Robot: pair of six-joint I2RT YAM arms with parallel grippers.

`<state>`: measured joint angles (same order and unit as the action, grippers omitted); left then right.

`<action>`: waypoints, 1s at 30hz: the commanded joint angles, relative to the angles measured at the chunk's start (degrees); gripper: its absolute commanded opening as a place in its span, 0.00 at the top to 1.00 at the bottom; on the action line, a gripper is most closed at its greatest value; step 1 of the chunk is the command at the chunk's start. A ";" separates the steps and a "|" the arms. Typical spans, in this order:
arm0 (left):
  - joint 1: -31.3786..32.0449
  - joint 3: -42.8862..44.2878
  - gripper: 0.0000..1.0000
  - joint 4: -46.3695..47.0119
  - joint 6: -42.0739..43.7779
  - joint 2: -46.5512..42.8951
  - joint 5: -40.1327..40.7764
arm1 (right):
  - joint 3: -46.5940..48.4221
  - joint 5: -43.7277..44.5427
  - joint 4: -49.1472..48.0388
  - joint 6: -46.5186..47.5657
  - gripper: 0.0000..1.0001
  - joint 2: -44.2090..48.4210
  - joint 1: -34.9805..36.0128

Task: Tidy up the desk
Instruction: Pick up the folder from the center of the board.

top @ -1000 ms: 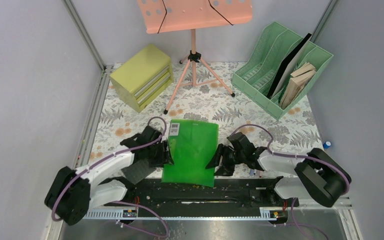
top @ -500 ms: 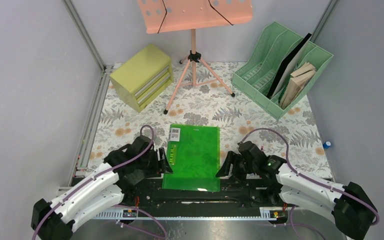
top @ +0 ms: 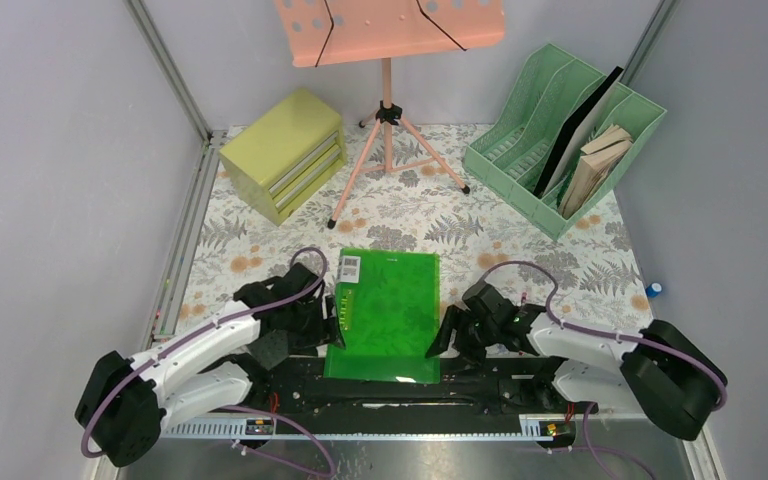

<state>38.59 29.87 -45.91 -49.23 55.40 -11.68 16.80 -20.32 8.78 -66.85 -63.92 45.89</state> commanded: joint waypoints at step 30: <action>0.14 -2.18 0.52 12.60 1.50 4.14 -6.06 | -7.49 -8.93 -58.51 -11.34 0.68 -16.50 0.51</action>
<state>38.63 27.92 -35.35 -48.29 59.86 -16.43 7.33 -30.63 -47.11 -78.48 -78.78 46.57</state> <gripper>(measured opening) 0.487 0.425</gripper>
